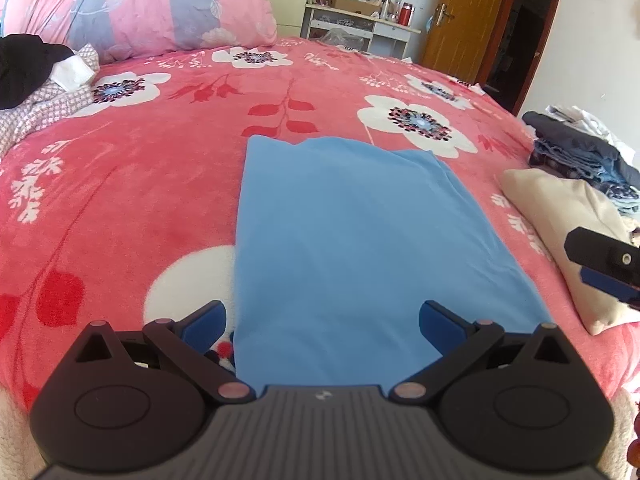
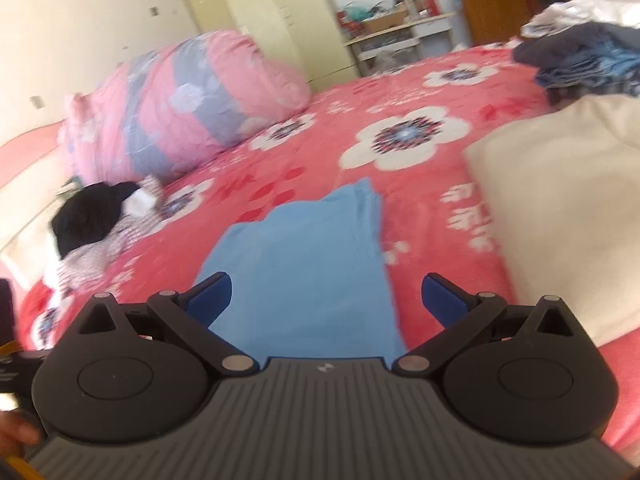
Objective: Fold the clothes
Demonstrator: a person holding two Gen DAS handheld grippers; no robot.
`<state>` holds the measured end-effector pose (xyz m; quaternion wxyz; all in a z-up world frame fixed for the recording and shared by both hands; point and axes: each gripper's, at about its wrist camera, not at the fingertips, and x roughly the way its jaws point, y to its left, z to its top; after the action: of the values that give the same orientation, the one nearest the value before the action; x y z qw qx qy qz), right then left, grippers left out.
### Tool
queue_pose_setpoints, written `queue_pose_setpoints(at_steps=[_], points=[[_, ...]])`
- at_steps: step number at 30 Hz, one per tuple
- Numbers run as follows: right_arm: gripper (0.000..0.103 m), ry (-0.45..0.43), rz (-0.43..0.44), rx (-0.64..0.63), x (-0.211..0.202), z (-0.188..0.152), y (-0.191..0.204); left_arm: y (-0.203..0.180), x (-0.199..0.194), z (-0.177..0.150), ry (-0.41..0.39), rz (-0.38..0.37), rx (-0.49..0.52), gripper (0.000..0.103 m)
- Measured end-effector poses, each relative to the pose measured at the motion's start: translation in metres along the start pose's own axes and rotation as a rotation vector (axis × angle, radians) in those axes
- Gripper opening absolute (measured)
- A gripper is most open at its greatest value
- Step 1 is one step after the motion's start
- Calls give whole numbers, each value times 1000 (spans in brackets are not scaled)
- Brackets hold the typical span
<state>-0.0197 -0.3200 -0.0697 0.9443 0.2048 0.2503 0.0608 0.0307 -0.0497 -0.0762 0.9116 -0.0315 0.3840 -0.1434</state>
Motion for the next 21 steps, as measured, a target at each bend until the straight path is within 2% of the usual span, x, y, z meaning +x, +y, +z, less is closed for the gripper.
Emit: queue_pose_setpoints(at_steps=[3,9,13,21], points=[[102,-20,14,-6,-4,0,5,2,-2,-1,-12,1,1,103],[102,-51,-49,-138,-12,-4,20,8,-8,2,-70,-40,-17,103],[102,-43,-28,-125,-14,-10,14,10,-9,12,-111,-45,0,103],[102,-107,-31,-188,-5,-15,10,-25,20,71,-180,24,208,103]])
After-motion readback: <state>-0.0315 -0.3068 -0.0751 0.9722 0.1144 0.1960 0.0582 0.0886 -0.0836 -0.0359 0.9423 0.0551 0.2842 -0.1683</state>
